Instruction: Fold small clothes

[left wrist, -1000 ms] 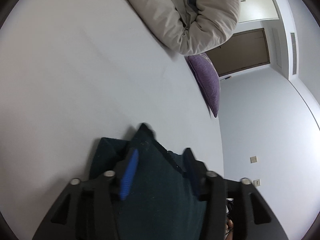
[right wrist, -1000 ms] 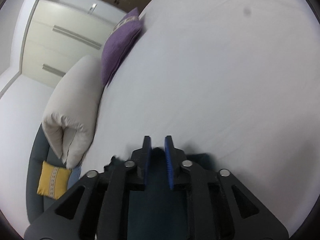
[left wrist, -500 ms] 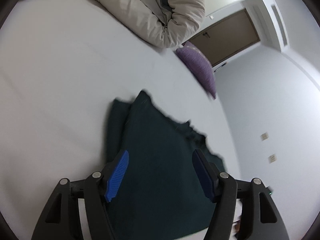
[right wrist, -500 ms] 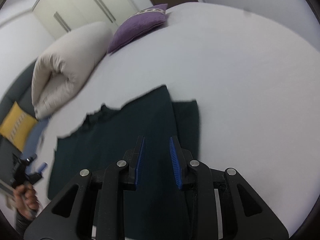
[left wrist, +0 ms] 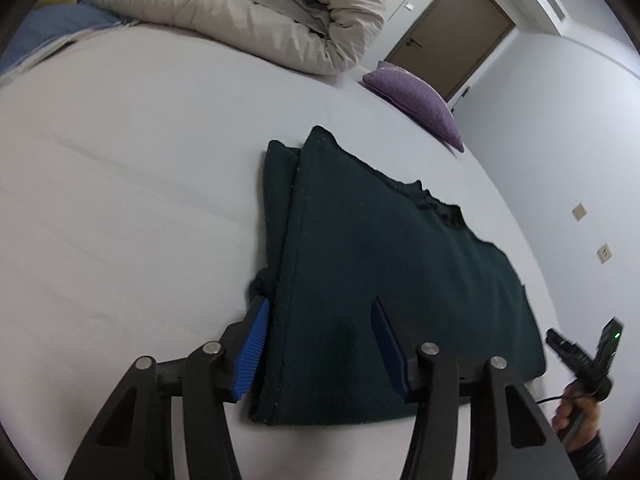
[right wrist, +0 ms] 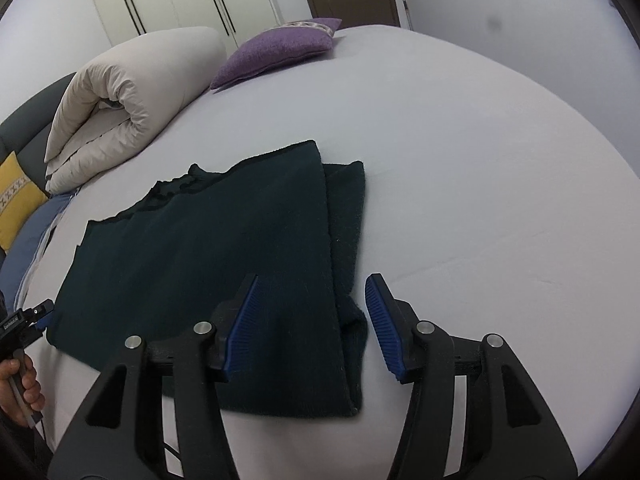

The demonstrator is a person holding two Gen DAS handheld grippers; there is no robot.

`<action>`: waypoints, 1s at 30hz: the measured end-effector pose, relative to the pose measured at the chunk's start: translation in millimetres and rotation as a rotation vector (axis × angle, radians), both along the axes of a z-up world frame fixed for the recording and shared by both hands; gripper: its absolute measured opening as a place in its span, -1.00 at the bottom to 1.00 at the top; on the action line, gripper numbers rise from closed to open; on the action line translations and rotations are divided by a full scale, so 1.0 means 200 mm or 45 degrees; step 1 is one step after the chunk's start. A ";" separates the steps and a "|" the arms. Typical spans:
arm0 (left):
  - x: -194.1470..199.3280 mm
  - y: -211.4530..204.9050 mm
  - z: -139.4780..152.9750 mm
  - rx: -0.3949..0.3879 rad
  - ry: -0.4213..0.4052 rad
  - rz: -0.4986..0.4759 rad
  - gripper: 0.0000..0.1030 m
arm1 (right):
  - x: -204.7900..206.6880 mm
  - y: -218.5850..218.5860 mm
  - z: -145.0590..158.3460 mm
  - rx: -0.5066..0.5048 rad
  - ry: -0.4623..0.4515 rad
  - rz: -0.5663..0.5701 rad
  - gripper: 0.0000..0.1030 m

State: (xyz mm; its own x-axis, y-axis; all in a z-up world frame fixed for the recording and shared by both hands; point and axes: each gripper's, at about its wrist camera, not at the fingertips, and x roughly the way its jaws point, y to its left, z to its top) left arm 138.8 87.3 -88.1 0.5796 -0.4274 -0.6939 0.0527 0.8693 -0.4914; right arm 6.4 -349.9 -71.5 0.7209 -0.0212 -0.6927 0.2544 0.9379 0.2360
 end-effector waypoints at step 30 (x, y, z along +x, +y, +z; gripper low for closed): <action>-0.01 -0.02 -0.07 0.135 0.027 -0.101 -0.88 | -0.09 -0.03 -0.15 0.010 0.097 -0.043 -0.91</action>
